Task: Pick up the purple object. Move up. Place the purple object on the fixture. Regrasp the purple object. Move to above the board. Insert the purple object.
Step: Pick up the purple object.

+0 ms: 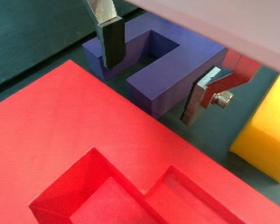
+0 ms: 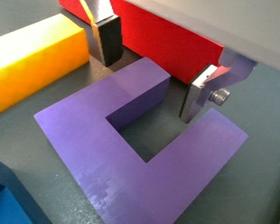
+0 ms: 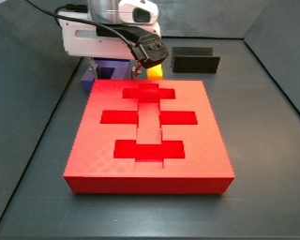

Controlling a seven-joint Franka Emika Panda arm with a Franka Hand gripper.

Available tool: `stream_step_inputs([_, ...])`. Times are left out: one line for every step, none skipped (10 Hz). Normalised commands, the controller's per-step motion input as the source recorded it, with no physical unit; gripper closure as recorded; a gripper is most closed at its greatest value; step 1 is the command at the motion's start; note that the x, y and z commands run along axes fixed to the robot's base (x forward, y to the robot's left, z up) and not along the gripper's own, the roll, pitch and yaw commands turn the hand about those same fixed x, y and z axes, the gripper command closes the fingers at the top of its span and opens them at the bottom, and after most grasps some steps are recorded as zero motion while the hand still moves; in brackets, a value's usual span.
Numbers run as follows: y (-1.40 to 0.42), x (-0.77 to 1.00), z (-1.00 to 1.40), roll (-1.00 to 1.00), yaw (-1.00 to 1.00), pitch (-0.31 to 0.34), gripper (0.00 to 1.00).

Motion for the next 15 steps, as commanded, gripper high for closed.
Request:
stream_step_inputs([0.0, 0.0, -0.03, 0.0, -0.03, 0.0, 0.0])
stream_step_inputs([0.0, -0.03, 0.0, 0.0, 0.0, 0.0, 0.0])
stream_step_inputs([0.0, 0.0, -0.06, 0.0, 0.0, 0.0, 0.0])
stream_step_inputs([0.0, 0.0, 0.0, 0.0, 0.0, 0.0, 0.0])
stream_step_inputs([0.0, 0.0, 0.0, 0.0, 0.0, 0.0, 1.0])
stream_step_inputs([0.0, 0.0, 0.0, 0.0, 0.0, 0.0, 1.0])
stream_step_inputs([0.0, 0.0, 0.0, 0.0, 0.0, 0.0, 1.0])
stream_step_inputs([0.0, 0.0, 0.0, 0.0, 0.0, 0.0, 1.0])
stream_step_inputs([0.0, 0.0, 0.0, 0.0, 0.0, 0.0, 1.0])
stream_step_inputs([0.0, 0.0, 0.0, 0.0, 0.0, 0.0, 1.0])
stream_step_inputs([0.0, 0.0, 0.0, 0.0, 0.0, 0.0, 1.0])
stream_step_inputs([0.0, 0.0, 0.0, 0.0, 0.0, 0.0, 1.0])
stream_step_inputs([0.0, 0.0, 0.0, 0.0, 0.0, 0.0, 1.0])
stream_step_inputs([0.0, 0.0, 0.0, 0.0, 0.0, 0.0, 1.0])
stream_step_inputs([0.0, 0.0, 0.0, 0.0, 0.0, 0.0, 1.0])
